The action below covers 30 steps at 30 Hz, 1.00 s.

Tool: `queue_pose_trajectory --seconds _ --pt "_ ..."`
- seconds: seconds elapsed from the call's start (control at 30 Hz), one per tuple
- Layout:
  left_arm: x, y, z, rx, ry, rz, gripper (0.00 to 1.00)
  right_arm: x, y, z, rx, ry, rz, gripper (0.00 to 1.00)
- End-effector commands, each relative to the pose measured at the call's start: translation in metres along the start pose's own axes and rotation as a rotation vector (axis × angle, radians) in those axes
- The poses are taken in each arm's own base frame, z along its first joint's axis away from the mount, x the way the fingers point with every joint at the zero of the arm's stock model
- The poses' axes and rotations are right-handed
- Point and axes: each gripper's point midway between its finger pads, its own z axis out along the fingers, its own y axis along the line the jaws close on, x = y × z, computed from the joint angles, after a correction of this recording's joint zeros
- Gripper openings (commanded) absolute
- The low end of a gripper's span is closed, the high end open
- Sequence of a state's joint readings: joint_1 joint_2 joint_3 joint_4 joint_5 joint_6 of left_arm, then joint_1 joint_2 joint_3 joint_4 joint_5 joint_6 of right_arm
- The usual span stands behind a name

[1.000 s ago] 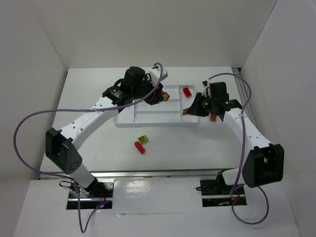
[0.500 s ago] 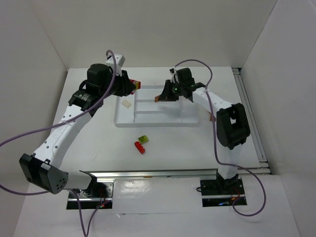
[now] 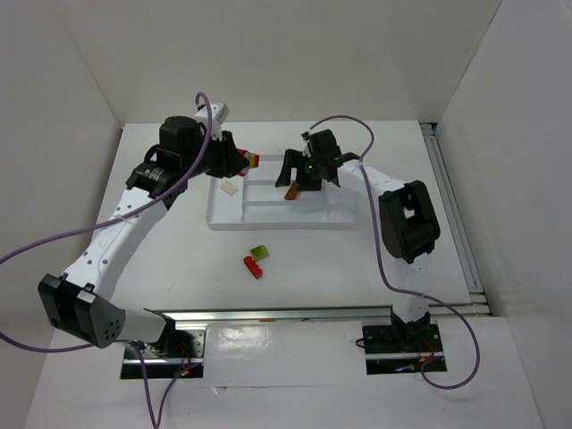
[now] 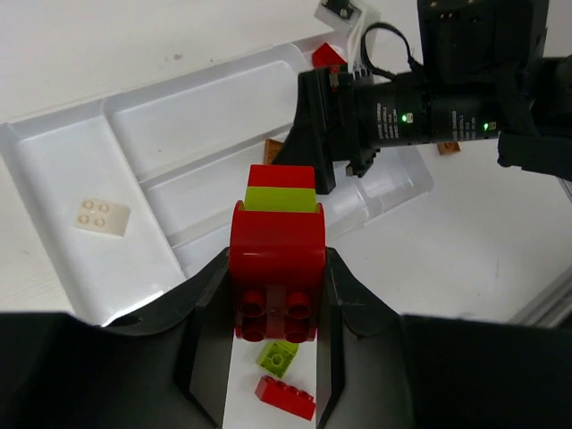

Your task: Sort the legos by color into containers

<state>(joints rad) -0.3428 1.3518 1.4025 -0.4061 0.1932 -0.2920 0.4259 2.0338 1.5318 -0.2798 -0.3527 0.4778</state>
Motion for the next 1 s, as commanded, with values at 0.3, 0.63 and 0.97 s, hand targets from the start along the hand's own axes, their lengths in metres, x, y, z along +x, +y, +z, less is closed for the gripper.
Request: queue_pose_trajectory --seconds 0.3,0.63,0.97 --pt "0.005 -0.058 -0.007 0.389 0.057 0.096 0.00 -0.034 0.066 -0.161 -0.147 -0.334 -0.134 0.33" --pt "-0.010 -0.089 -0.033 0.885 0.110 -0.072 0.00 -0.004 0.114 -0.228 -0.538 -0.395 -0.382 0.89" --pt "-0.008 -0.087 -0.023 0.919 0.120 -0.106 0.00 0.001 0.143 -0.231 -0.777 -0.351 -0.495 0.89"
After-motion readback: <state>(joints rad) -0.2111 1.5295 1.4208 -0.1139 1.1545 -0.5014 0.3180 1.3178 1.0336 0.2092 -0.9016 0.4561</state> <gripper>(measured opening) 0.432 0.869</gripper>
